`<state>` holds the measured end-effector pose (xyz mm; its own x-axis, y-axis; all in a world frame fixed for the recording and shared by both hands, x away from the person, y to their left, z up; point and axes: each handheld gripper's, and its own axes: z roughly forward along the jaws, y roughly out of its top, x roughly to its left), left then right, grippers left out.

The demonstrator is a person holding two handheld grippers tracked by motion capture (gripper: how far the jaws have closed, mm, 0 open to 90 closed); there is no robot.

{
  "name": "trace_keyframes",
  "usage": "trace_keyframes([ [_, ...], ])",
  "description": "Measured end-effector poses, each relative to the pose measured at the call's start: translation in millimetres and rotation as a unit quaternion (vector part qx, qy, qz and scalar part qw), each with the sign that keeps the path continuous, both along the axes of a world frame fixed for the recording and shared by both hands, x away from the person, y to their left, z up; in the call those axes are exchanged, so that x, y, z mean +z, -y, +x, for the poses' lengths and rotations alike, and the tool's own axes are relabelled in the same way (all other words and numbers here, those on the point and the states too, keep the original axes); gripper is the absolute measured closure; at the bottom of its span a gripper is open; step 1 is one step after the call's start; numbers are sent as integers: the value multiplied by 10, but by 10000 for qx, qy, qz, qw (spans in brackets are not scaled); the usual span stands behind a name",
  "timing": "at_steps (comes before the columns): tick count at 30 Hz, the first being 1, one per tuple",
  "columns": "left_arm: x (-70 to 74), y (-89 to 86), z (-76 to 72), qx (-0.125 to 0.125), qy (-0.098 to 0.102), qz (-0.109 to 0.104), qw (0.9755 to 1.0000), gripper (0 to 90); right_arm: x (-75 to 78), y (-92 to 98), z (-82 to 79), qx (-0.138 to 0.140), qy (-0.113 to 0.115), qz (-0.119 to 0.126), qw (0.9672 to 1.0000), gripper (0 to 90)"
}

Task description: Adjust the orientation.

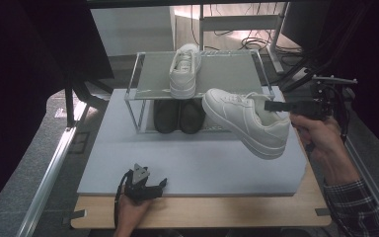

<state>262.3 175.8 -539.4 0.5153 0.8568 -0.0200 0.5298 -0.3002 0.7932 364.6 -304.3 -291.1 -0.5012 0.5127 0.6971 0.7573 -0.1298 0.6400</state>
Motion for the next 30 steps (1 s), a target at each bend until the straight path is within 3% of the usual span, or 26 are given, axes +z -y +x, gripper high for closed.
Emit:
trace_keyframes([
  [12, 0, 0, 0, -2, -5, -3, 10000, 133, 100, -79, 205, -342, 112, 90, 9993, 850],
  [22, 0, -1, 0, -2, -3, -4, 10000, 133, 58, -189, 443, -771, 151, -16, 9969, 850],
  [30, 0, -1, 0, -2, -3, -3, 10000, 133, 49, -284, 583, -956, 162, -52, 9953, 850],
])
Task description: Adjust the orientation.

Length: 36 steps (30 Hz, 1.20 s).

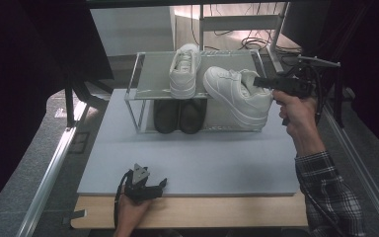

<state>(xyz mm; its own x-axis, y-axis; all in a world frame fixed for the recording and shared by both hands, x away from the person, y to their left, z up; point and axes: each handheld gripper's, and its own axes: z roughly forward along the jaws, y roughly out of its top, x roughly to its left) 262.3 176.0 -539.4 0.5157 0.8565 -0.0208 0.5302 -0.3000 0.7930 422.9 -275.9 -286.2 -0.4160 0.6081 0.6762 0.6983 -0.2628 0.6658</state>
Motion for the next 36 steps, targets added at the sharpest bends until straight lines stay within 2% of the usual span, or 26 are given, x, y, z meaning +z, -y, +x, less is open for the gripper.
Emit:
trace_keyframes([
  [13, 0, 0, 0, 2, 0, -1, 10000, 133, -4, -106, 163, -345, 50, -133, 9993, 849],
  [24, -1, 1, 0, 2, 3, 1, 10000, 133, -18, -295, 327, -645, 182, -394, 9970, 846],
  [29, -1, 1, 0, 3, 4, 1, 10000, 133, -61, -360, 383, -691, 241, -535, 9959, 838],
  [31, 0, 1, 0, 2, 4, 3, 10000, 133, -71, -374, 386, -718, 280, -522, 9957, 827],
  [34, 0, 1, -1, 1, 4, 4, 10000, 133, -65, -393, 375, -637, 390, -660, 9950, 792],
  [36, -1, 1, -1, 2, 4, 3, 10000, 133, -65, -396, 372, -568, 461, -665, 9951, 744],
])
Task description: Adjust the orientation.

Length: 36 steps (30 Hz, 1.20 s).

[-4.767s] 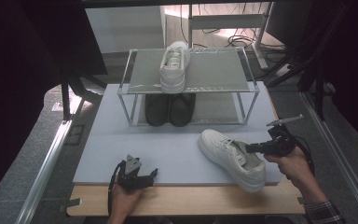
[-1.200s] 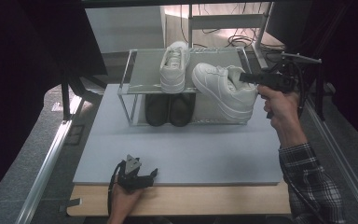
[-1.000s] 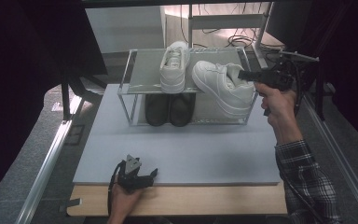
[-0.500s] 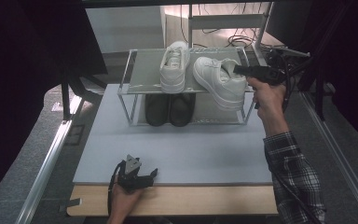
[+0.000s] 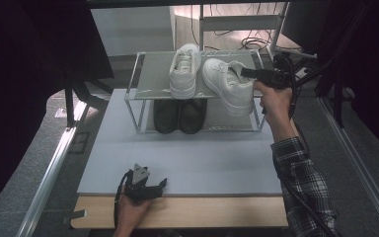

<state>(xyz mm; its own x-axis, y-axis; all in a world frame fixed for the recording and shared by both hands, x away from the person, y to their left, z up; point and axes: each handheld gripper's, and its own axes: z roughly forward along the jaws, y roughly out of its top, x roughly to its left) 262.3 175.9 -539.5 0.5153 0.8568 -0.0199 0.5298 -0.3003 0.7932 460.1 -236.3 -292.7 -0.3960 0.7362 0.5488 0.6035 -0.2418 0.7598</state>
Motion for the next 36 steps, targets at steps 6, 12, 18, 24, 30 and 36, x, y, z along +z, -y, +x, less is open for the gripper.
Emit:
trace_keyframes([
  [6, 0, 0, 0, 0, 0, -2, 10000, 133, -7, 7, 13, 82, 22, -156, 9998, 594],
  [12, -1, 1, 0, 4, 6, -8, 10000, 133, -17, 45, 4, 88, 107, -314, 9994, 517],
  [18, 0, 0, 0, 0, -2, -2, 10000, 133, 62, 108, -51, 80, 258, -340, 9991, 504],
  [24, 0, 0, 0, 1, 0, 0, 10000, 133, 161, 226, -202, 76, 404, -379, 9984, 519],
  [30, 0, 1, 0, 1, 0, 0, 10000, 133, 168, 362, -399, 129, 524, -558, 9970, 613],
  [36, 0, 1, 0, 2, 1, 1, 10000, 133, 76, 385, -608, 458, 567, -899, 9933, 704],
])
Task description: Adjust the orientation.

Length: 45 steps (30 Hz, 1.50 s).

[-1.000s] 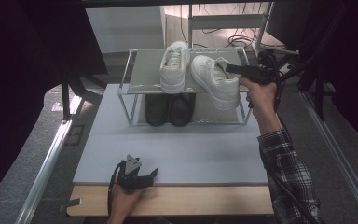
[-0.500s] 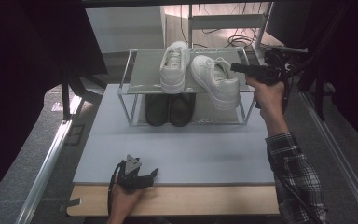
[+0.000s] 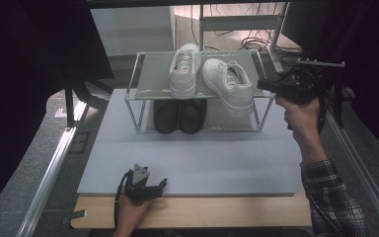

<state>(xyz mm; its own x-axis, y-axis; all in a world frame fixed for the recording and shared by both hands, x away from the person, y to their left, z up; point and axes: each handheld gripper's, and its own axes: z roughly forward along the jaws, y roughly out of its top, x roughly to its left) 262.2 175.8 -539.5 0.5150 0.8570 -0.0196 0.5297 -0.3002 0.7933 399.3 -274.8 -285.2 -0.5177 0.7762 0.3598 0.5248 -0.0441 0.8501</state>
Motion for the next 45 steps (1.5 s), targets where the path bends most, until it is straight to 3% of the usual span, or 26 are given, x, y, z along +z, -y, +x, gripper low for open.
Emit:
trace_keyframes([
  [2, -1, 1, 0, 3, 8, -4, 10000, 133, -54, -9, -72, 69, 36, -138, 9999, 750],
  [7, -1, 1, 0, 4, 9, -5, 10000, 133, -203, -7, -230, 265, -8, -110, 9996, 881],
  [10, -1, 1, 0, 4, 9, -3, 10000, 133, -300, -12, -284, 455, -140, -25, 9989, 895],
  [13, -1, 1, 0, 4, 10, -3, 10000, 133, -366, -52, -319, 542, -171, -174, 9982, 895],
  [18, -2, 1, 0, 4, 11, -3, 10000, 133, -432, -77, -299, 574, -176, -234, 9979, 895],
  [26, -2, 1, 1, 4, 10, -4, 10000, 133, -465, -96, -275, 583, -168, -116, 9981, 895],
  [45, -1, 1, 1, 3, 10, -4, 10000, 133, -512, -401, -113, 572, -235, -38, 9981, 894],
])
